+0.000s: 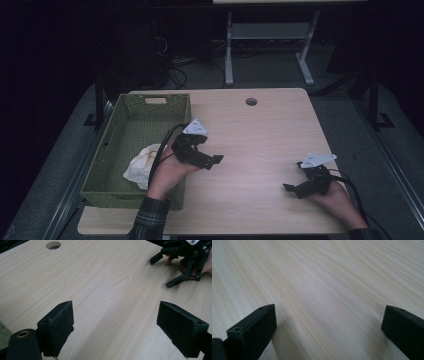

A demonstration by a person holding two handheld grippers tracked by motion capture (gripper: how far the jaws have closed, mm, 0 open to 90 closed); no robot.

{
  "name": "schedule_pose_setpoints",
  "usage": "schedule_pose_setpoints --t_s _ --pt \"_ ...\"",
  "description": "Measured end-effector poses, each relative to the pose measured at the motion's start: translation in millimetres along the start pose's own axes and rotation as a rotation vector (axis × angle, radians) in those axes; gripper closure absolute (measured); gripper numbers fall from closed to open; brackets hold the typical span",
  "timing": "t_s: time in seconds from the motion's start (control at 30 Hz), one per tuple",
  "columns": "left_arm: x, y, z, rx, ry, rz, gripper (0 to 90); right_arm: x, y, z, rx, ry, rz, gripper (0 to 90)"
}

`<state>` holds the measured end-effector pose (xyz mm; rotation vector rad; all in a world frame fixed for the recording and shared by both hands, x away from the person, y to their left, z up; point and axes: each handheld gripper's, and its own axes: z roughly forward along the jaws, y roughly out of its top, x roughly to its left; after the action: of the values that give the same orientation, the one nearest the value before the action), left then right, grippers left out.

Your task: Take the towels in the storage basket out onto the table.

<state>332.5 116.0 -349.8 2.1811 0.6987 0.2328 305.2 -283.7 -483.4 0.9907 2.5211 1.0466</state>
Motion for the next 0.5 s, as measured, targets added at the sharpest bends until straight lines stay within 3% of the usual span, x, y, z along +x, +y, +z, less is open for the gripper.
schedule_pose_setpoints --t_s 0.27,0.5 --pt "10.8 -6.1 -14.2 0.004 0.027 -0.009 13.7 0.0 0.0 0.3 -0.002 0.002 0.001 0.0" --pt "19.1 -13.7 -21.2 0.035 0.042 -0.018 13.7 0.0 0.0 0.3 -0.002 0.003 0.001 0.0"
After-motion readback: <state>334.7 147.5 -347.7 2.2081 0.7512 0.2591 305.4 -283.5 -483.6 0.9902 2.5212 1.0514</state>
